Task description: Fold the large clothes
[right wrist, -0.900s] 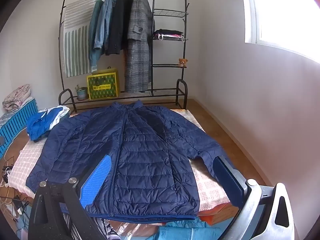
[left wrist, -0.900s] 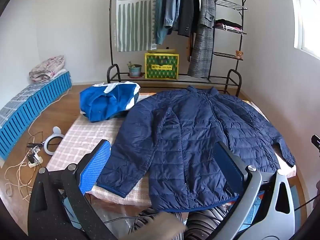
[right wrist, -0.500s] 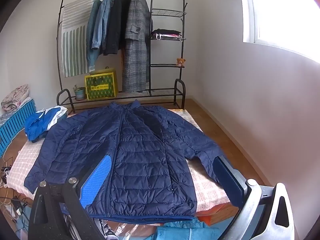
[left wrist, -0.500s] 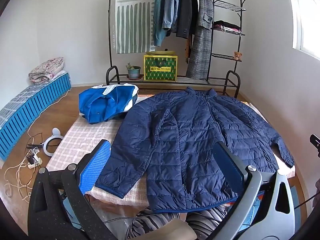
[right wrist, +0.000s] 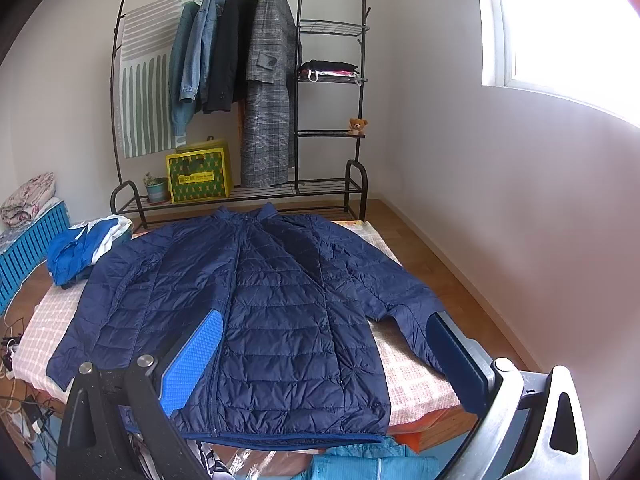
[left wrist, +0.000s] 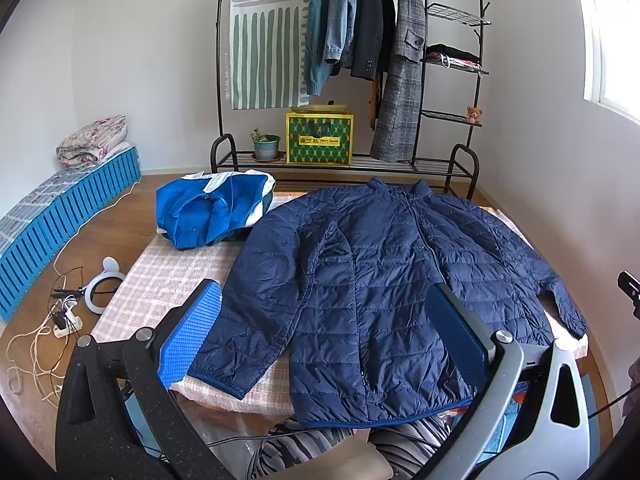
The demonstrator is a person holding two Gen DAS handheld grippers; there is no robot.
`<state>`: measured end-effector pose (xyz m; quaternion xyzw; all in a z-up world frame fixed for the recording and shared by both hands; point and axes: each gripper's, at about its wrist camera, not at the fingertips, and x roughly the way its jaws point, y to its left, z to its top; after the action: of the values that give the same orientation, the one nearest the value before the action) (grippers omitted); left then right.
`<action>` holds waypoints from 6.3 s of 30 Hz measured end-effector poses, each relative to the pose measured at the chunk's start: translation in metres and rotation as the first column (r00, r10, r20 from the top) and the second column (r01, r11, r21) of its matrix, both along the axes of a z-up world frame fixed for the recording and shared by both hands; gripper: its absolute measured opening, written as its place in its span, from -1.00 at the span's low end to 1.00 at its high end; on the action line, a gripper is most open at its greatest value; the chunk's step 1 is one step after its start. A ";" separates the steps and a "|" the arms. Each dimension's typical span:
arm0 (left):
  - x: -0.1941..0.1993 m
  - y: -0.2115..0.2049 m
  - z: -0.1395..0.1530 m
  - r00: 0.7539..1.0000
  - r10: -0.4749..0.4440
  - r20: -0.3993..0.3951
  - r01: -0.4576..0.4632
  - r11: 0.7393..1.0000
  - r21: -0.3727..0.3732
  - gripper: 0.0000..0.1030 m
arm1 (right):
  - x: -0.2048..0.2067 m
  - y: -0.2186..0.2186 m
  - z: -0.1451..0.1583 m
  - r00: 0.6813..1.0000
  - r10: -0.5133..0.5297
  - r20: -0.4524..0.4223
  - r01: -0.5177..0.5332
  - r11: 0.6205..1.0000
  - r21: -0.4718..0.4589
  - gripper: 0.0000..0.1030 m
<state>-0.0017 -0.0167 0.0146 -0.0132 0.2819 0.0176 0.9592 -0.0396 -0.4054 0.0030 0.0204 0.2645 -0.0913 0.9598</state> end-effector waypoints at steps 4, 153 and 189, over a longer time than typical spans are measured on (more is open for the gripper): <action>0.002 -0.001 0.003 1.000 0.004 0.002 -0.004 1.000 -0.003 1.00 | 0.000 0.002 0.001 1.000 -0.003 0.000 0.003 1.000 -0.002 1.00; -0.004 0.218 -0.052 0.924 0.383 -0.008 -0.379 0.917 0.121 1.00 | 0.171 0.441 -0.164 0.367 0.879 -0.304 -0.848 0.450 0.278 -0.94; 0.119 0.074 -0.035 0.989 0.120 -0.091 -0.106 0.984 0.144 1.00 | 0.271 0.131 -0.168 0.766 0.608 -0.207 -0.475 0.754 0.455 0.01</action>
<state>0.1177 0.0578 -0.0203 0.0386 0.3261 0.0923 0.9400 0.2316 -0.2741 -0.1648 0.1089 0.4338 0.2455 0.8601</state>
